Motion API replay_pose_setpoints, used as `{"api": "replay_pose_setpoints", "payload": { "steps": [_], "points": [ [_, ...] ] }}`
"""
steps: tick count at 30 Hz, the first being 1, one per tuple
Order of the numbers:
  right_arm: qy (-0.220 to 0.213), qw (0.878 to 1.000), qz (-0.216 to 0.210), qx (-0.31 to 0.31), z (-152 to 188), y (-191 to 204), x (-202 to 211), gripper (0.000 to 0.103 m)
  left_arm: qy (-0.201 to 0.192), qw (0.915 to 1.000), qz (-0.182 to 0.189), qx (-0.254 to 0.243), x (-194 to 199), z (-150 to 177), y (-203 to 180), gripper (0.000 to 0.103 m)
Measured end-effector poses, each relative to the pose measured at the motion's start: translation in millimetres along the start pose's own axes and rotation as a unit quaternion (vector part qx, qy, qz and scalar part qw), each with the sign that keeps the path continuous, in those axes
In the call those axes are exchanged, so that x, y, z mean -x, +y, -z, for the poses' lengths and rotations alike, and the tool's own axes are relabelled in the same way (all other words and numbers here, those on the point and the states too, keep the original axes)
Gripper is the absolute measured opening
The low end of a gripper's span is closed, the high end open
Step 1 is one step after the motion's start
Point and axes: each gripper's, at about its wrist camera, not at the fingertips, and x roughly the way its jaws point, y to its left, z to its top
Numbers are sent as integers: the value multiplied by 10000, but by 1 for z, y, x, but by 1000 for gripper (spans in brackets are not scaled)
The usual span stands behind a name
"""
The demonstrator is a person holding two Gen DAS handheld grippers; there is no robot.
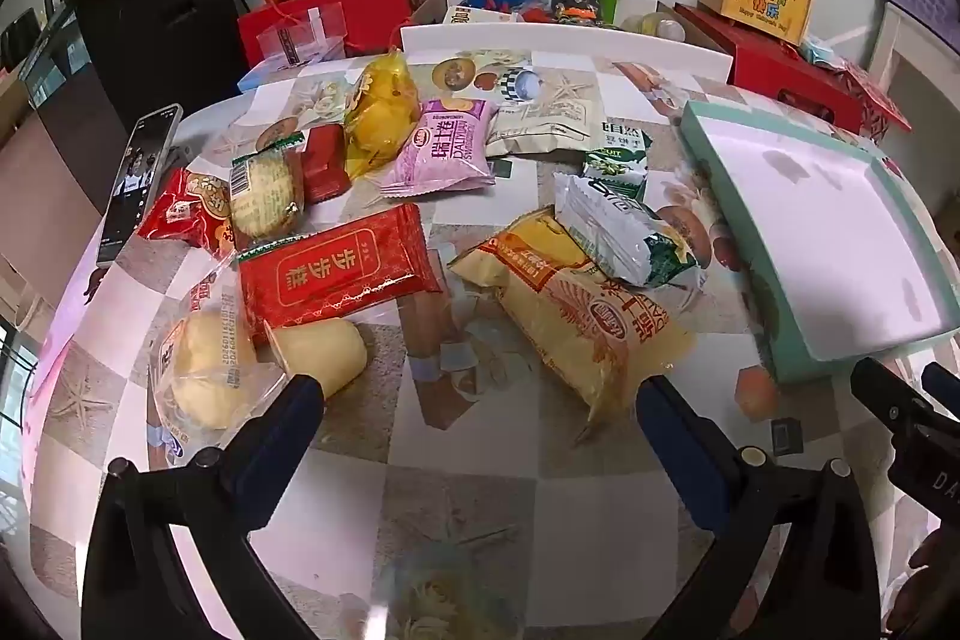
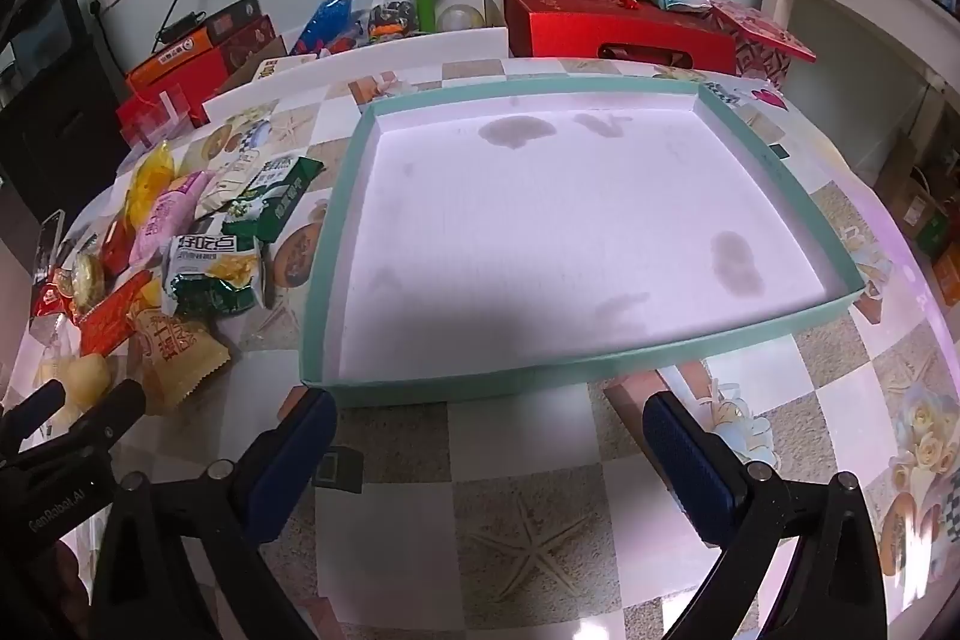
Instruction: Organize snacks
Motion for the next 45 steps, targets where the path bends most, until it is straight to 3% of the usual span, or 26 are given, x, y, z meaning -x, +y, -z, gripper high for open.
{"api": "replay_pose_setpoints", "payload": {
  "steps": [45],
  "points": [
    [122,9999,-27,-70,3,-1,-8,103,-98,9998,137,60,5,-3,-4,103]
  ]
}}
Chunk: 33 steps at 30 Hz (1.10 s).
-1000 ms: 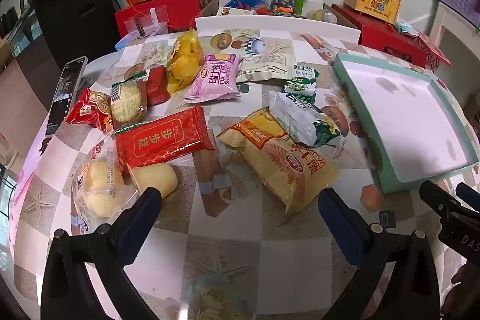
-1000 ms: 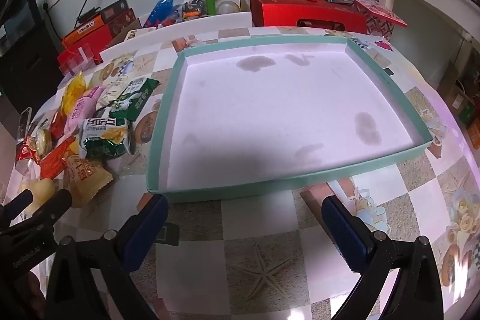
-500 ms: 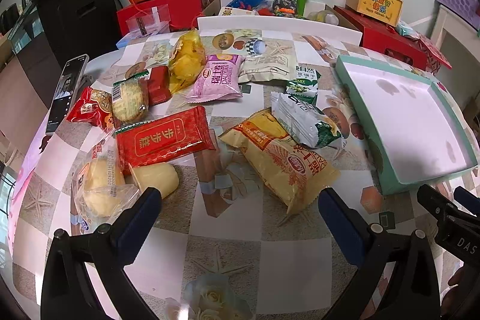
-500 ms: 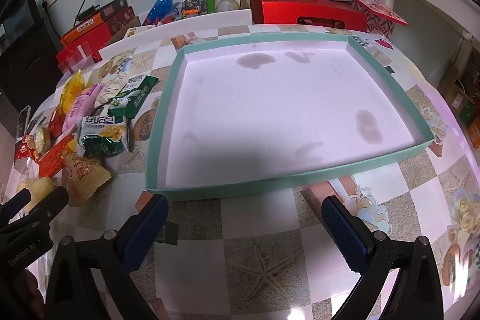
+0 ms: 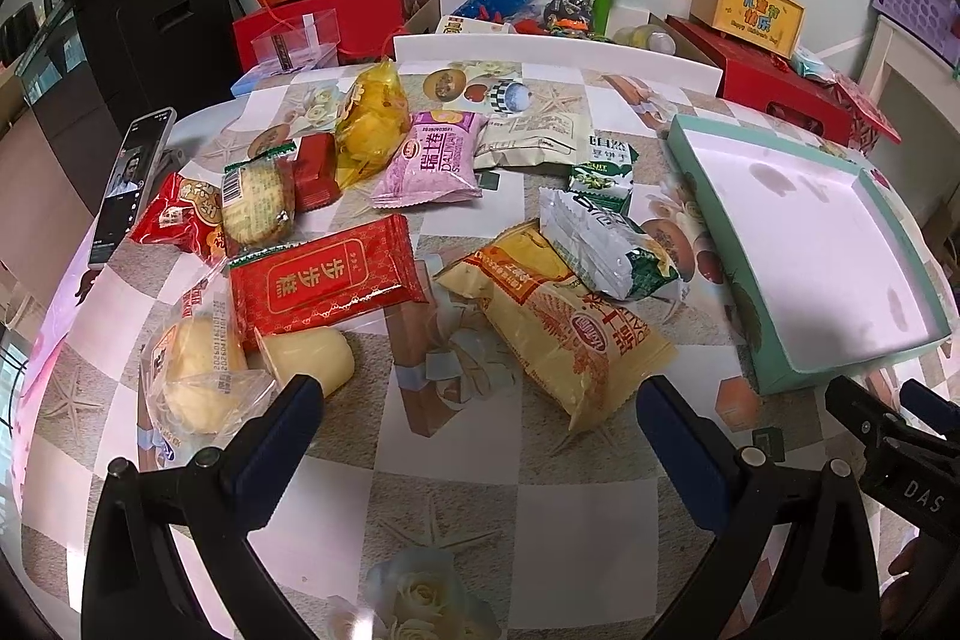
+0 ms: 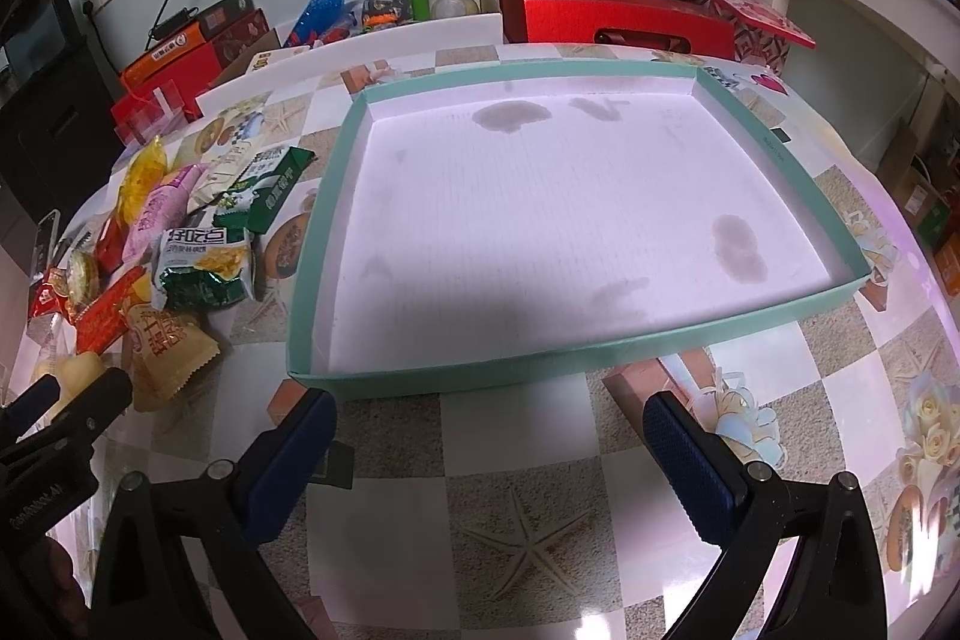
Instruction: Organize snacks
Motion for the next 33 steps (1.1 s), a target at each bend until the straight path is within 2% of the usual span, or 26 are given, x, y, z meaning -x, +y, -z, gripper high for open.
{"api": "replay_pose_setpoints", "payload": {
  "steps": [33],
  "points": [
    [42,10000,-14,-33,-1,-2,-1,103,-30,10000,28,-27,1,-1,-3,103]
  ]
}}
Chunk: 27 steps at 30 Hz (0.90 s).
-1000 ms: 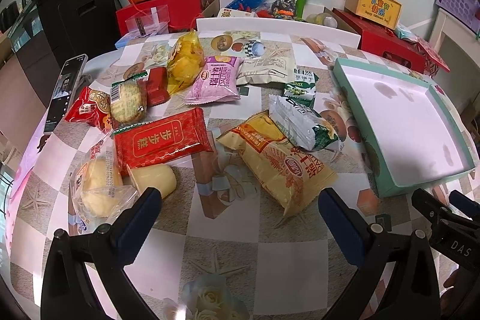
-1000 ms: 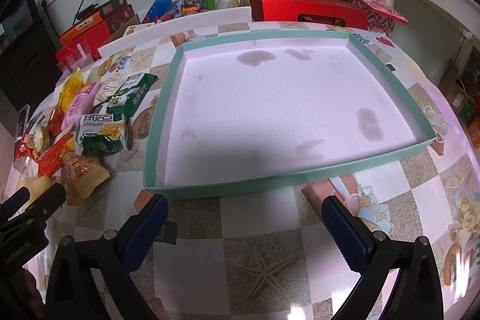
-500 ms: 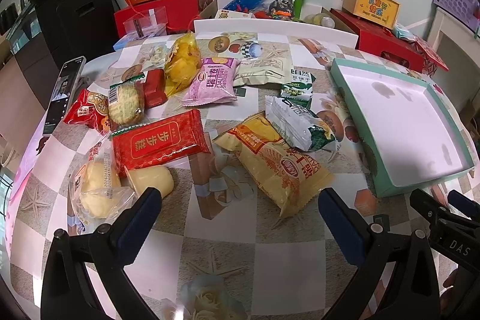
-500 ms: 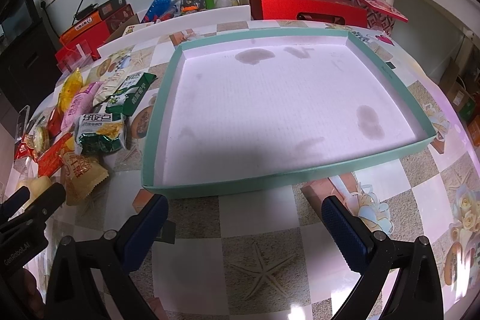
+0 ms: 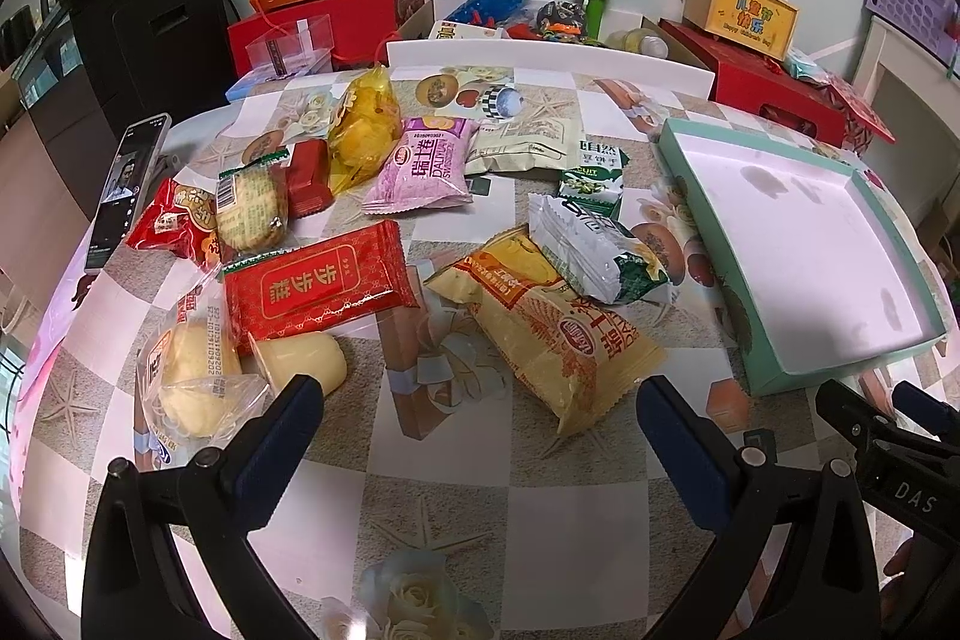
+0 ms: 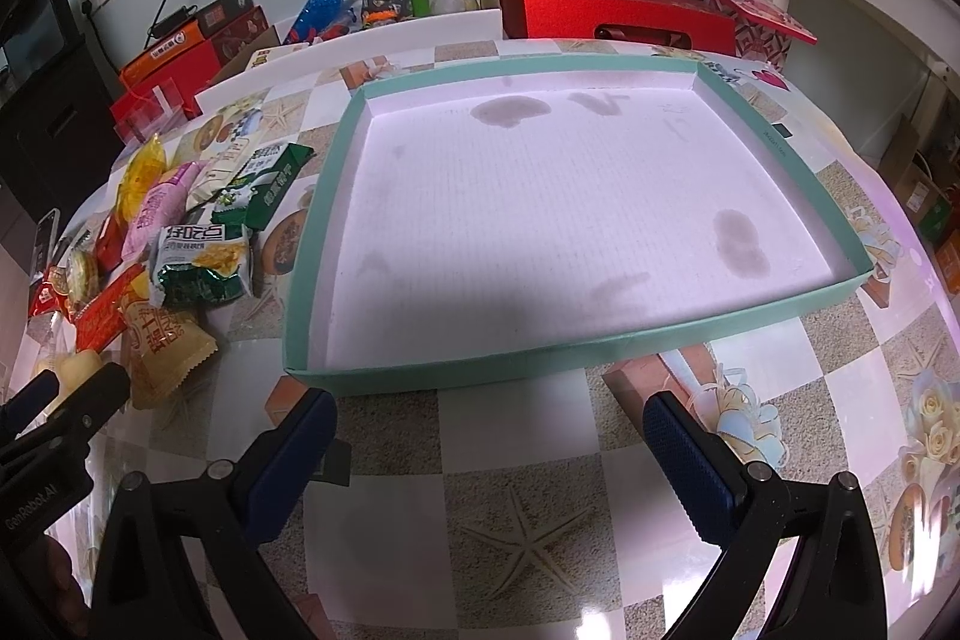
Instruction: Organize snacks
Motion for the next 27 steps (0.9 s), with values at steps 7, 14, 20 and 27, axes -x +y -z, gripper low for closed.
{"api": "replay_pose_setpoints", "payload": {
  "steps": [7,14,20,27],
  "points": [
    [-62,10000,3,-15,0,0,3,103,-51,10000,60,53,5,-3,0,103],
    [-204,9998,-76,15,-4,3,10,103,-131,9999,82,59,12,-7,7,103],
    [-687,9970,-367,35,-19,16,31,103,-591,9979,71,266,35,-15,40,103],
    [-730,9909,-1052,419,-32,63,37,103,-876,9941,-45,635,42,-15,81,103]
  ]
}}
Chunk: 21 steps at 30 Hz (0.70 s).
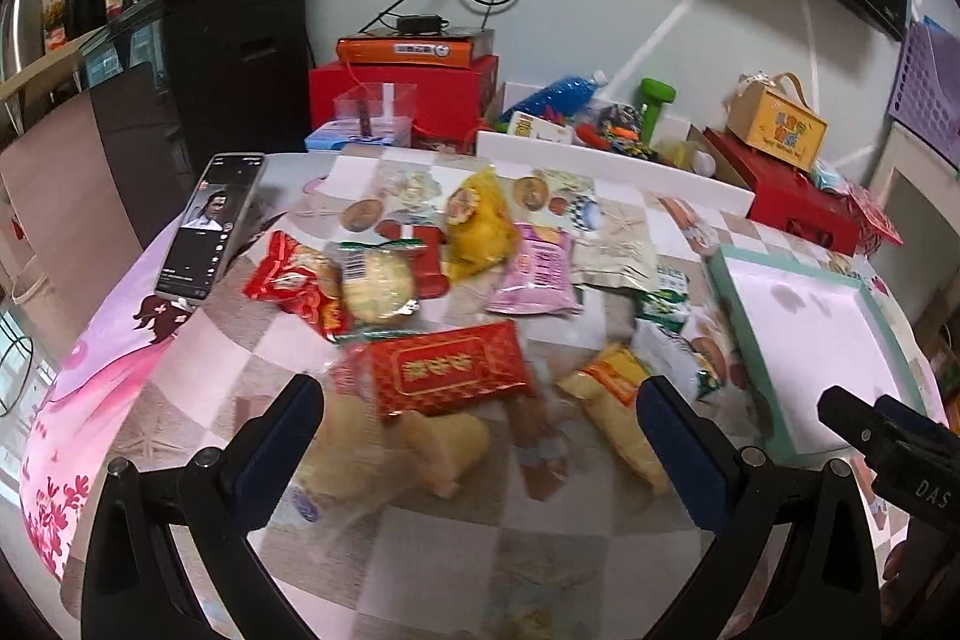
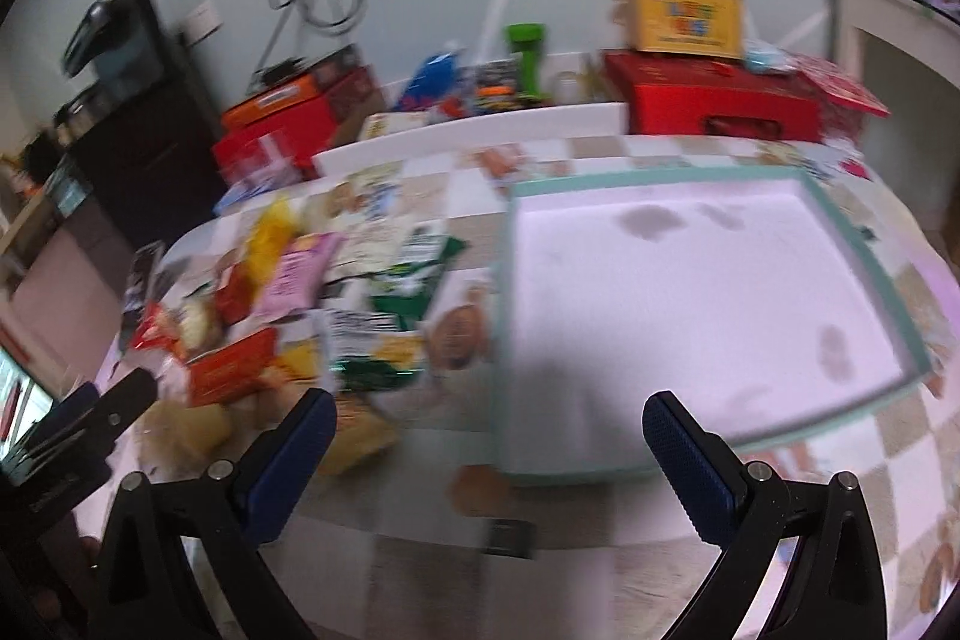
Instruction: Organize snacks
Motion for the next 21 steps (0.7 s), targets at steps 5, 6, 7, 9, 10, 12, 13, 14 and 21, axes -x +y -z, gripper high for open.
{"api": "replay_pose_setpoints", "payload": {
  "steps": [5,6,7,9,10,12,13,14,21],
  "points": [
    [103,9990,-209,372,-6,37,-14,103,425,9984,-296,225,-11,1,29,103],
    [144,9987,-250,423,-6,41,-17,103,486,9977,-310,347,-12,2,35,103],
    [200,9982,-290,483,-6,46,-21,103,555,9967,-311,501,-15,4,43,103],
    [345,9971,-329,597,-4,55,-31,103,669,9946,-347,715,-21,9,53,103],
    [409,9965,-347,642,-1,59,-35,103,724,9935,-395,789,-24,10,58,103],
    [553,9954,-369,697,2,64,-45,103,819,9918,-475,863,-30,14,63,103],
    [634,9947,-375,715,4,66,-50,103,861,9911,-471,896,-32,16,65,103],
    [740,9938,-384,731,7,69,-57,103,917,9903,-463,940,-35,18,67,103],
    [1111,9905,-377,716,18,73,-85,103,1086,9894,-365,897,-43,21,65,102]
  ]
}}
